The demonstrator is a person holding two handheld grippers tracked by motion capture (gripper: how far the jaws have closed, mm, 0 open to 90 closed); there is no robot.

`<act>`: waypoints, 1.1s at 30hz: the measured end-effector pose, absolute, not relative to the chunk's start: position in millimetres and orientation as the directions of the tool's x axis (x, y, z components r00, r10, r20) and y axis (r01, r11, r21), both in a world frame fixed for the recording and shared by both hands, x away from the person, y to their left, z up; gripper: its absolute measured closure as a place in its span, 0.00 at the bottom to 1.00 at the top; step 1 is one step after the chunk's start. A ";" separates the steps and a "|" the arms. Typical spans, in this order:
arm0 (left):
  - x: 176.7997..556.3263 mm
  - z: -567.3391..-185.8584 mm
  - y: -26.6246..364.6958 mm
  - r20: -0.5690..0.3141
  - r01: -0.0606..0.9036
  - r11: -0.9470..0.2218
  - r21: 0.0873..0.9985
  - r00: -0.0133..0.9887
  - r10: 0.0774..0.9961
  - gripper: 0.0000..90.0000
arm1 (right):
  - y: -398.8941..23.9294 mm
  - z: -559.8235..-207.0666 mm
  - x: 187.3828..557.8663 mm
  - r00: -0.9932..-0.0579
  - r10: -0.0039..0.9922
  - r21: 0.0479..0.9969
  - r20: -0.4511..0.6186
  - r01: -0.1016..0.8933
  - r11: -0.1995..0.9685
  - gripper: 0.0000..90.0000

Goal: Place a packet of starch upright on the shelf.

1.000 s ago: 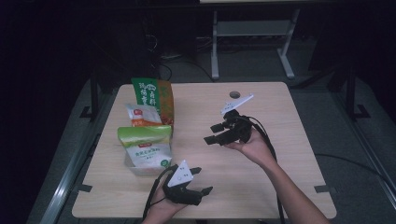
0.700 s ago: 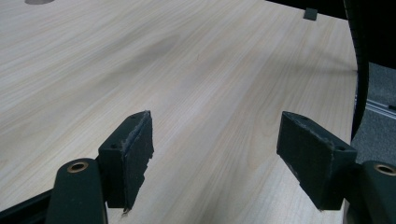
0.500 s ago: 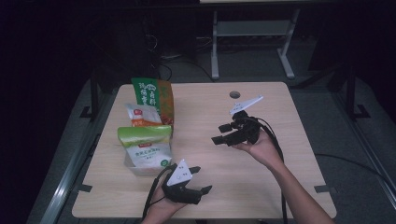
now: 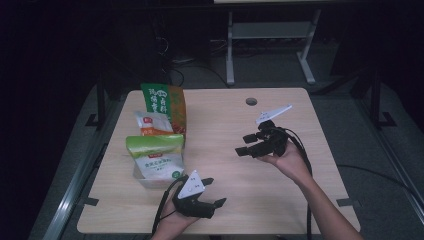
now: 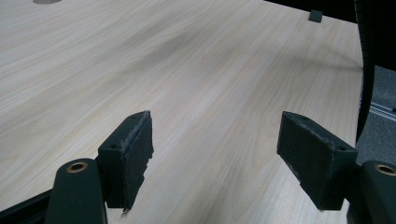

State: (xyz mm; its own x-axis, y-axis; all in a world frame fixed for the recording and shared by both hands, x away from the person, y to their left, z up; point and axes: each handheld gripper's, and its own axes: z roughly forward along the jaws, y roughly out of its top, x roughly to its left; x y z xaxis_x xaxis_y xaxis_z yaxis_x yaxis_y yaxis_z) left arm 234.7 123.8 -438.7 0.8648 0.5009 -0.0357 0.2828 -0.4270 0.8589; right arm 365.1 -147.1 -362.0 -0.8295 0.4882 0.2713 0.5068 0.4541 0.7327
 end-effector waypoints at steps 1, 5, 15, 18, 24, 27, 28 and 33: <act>234.8 -438.7 123.9 -0.036 0.284 -0.428 0.858 0.865 0.501 0.29 | -149.4 -362.8 364.5 -0.829 0.491 0.731 0.268 0.507 0.457 0.38; 235.2 -438.3 124.9 -0.038 0.287 -0.427 0.857 0.863 0.503 0.29 | -158.2 -365.4 361.5 -0.817 0.506 0.723 0.276 0.524 0.451 0.37; 235.8 -438.8 124.9 -0.044 0.295 -0.429 0.854 0.862 0.505 0.29 | -184.4 -376.4 354.2 -0.786 0.542 0.715 0.296 0.559 0.420 0.37; 236.0 -438.8 125.0 -0.049 0.299 -0.423 0.855 0.860 0.509 0.29 | -188.9 -378.0 352.7 -0.781 0.550 0.710 0.296 0.565 0.420 0.36; 236.7 -438.7 126.1 -0.054 0.303 -0.416 0.857 0.857 0.512 0.29 | -197.8 -384.2 348.3 -0.772 0.559 0.705 0.301 0.575 0.415 0.36; 237.1 -438.3 126.8 -0.051 0.302 -0.419 0.857 0.857 0.513 0.29 | -202.9 -387.9 346.0 -0.764 0.568 0.698 0.307 0.586 0.411 0.36; 237.1 -438.2 126.9 -0.052 0.303 -0.418 0.856 0.856 0.514 0.29 | -204.0 -388.7 345.5 -0.763 0.568 0.699 0.308 0.586 0.409 0.36; 237.5 -438.3 127.7 -0.051 0.304 -0.418 0.856 0.854 0.517 0.29 | -210.6 -393.2 341.6 -0.753 0.577 0.696 0.316 0.597 0.398 0.35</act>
